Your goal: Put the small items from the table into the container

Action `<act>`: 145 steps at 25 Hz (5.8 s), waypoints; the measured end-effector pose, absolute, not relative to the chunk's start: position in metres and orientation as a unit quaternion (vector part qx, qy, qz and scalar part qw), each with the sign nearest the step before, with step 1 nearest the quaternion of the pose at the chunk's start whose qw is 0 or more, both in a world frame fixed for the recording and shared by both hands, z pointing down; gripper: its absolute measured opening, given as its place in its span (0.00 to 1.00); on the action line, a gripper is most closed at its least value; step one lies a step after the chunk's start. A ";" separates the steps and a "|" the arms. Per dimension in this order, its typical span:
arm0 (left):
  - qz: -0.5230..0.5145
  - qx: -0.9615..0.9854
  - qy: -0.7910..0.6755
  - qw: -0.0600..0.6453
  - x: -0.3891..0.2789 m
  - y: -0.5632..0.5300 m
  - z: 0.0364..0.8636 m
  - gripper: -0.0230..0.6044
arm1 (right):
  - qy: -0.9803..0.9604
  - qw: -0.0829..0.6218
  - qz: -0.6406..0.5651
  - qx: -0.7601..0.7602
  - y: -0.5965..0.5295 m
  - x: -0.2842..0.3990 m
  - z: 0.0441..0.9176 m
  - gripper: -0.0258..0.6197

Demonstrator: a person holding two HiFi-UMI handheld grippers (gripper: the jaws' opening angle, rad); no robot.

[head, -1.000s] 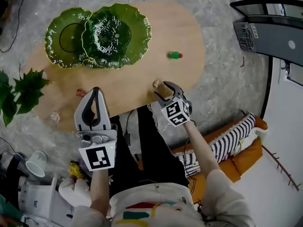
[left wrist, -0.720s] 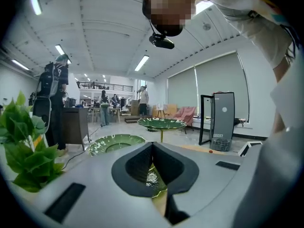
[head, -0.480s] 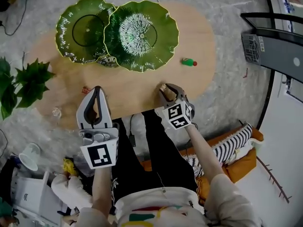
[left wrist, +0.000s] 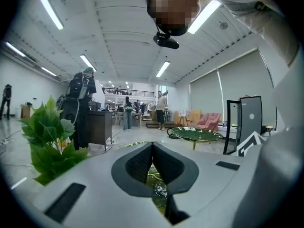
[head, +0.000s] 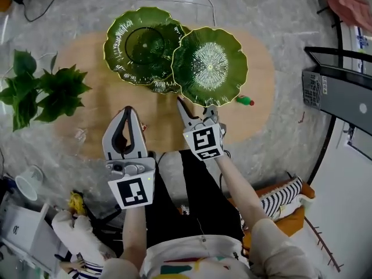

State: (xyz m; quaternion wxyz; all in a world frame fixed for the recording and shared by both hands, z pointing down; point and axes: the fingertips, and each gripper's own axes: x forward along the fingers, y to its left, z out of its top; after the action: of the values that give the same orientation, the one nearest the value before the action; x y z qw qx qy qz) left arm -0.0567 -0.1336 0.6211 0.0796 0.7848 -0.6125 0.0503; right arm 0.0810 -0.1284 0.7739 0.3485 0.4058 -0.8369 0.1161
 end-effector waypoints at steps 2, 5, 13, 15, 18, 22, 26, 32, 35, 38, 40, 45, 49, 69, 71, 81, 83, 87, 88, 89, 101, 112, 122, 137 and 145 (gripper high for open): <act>0.042 0.777 -0.622 0.092 -0.063 -0.135 0.623 0.05 | -0.835 0.348 0.118 0.410 -0.147 0.069 0.781 0.26; 0.047 0.772 -0.625 0.104 -0.069 -0.134 0.632 0.05 | -0.829 0.348 0.136 0.416 -0.172 0.057 0.795 0.26; 0.062 0.778 -0.615 0.112 -0.083 -0.128 0.646 0.05 | -0.826 0.366 0.147 0.403 -0.202 0.036 0.828 0.26; 0.070 0.781 -0.611 0.107 -0.085 -0.127 0.649 0.05 | -0.823 0.375 0.142 0.402 -0.206 0.033 0.834 0.26; 0.066 0.780 -0.612 0.112 -0.089 -0.126 0.651 0.05 | -0.821 0.385 0.134 0.401 -0.212 0.030 0.840 0.26; 0.067 0.787 -0.602 0.112 -0.087 -0.125 0.655 0.05 | -0.817 0.396 0.130 0.398 -0.220 0.027 0.847 0.26; 0.057 0.785 -0.606 0.120 -0.088 -0.125 0.654 0.05 | -0.812 0.407 0.134 0.396 -0.221 0.027 0.856 0.26; 0.055 0.788 -0.603 0.109 -0.086 -0.124 0.650 0.05 | -0.811 0.416 0.140 0.386 -0.216 0.024 0.864 0.27; 0.053 0.788 -0.604 0.106 -0.086 -0.123 0.649 0.05 | -0.812 0.413 0.133 0.391 -0.212 0.022 0.863 0.36; 0.055 0.794 -0.599 0.091 -0.081 -0.122 0.644 0.05 | -0.815 0.392 0.137 0.403 -0.208 0.022 0.852 0.41; 0.056 0.794 -0.600 0.084 -0.079 -0.124 0.636 0.05 | -0.814 0.369 0.140 0.426 -0.207 0.025 0.833 0.41; 0.047 0.785 -0.610 0.098 -0.080 -0.118 0.580 0.05 | -0.810 0.329 0.195 0.445 -0.146 0.032 0.764 0.41; 0.035 0.789 -0.608 0.073 -0.075 -0.116 0.511 0.05 | -0.819 0.281 0.242 0.438 -0.093 0.029 0.681 0.41; -0.035 0.815 -0.576 -0.043 -0.045 -0.134 0.315 0.05 | -0.853 0.013 0.030 0.521 -0.122 0.060 0.346 0.06; -0.037 0.809 -0.584 -0.045 -0.047 -0.133 0.311 0.05 | -0.855 0.012 0.030 0.518 -0.122 0.060 0.345 0.06; -0.032 0.773 -0.630 -0.059 -0.092 -0.117 0.309 0.05 | -0.885 0.026 0.035 0.463 -0.116 0.028 0.350 0.06; -0.044 0.755 -0.652 -0.059 -0.111 -0.107 0.313 0.05 | -0.903 0.058 0.054 0.423 -0.105 0.009 0.372 0.06; -0.031 0.719 -0.694 -0.023 -0.155 -0.088 0.343 0.05 | -0.928 0.110 0.095 0.343 -0.085 -0.041 0.421 0.25; -0.027 0.710 -0.703 -0.018 -0.164 -0.082 0.349 0.05 | -0.931 0.120 0.104 0.328 -0.081 -0.054 0.434 0.33; -0.024 0.702 -0.712 -0.011 -0.172 -0.076 0.356 0.05 | -0.933 0.134 0.117 0.314 -0.078 -0.065 0.449 0.37; 0.009 0.636 -0.768 0.078 -0.211 0.002 0.506 0.05 | -0.846 0.465 0.176 0.193 -0.029 -0.093 0.794 0.39; 0.007 0.583 -0.804 0.119 -0.227 0.038 0.575 0.05 | -0.789 0.538 0.200 0.218 -0.015 -0.086 0.886 0.21; -0.019 0.603 -0.795 0.060 -0.230 0.005 0.464 0.05 | -0.855 0.439 0.167 0.221 -0.046 -0.118 0.724 0.21; -0.068 0.692 -0.718 -0.033 -0.162 -0.061 0.327 0.05 | -0.895 0.135 0.191 0.380 -0.094 -0.043 0.428 0.21; -0.068 0.702 -0.708 -0.027 -0.159 -0.076 0.331 0.05 | -0.883 0.126 0.186 0.412 -0.115 -0.031 0.426 0.21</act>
State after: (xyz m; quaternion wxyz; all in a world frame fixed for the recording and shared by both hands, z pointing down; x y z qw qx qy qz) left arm -0.1589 -0.0763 0.3305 -0.0270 0.7021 -0.7083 -0.0681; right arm -0.0315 -0.1145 0.4263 0.1256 0.4124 -0.8830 0.1856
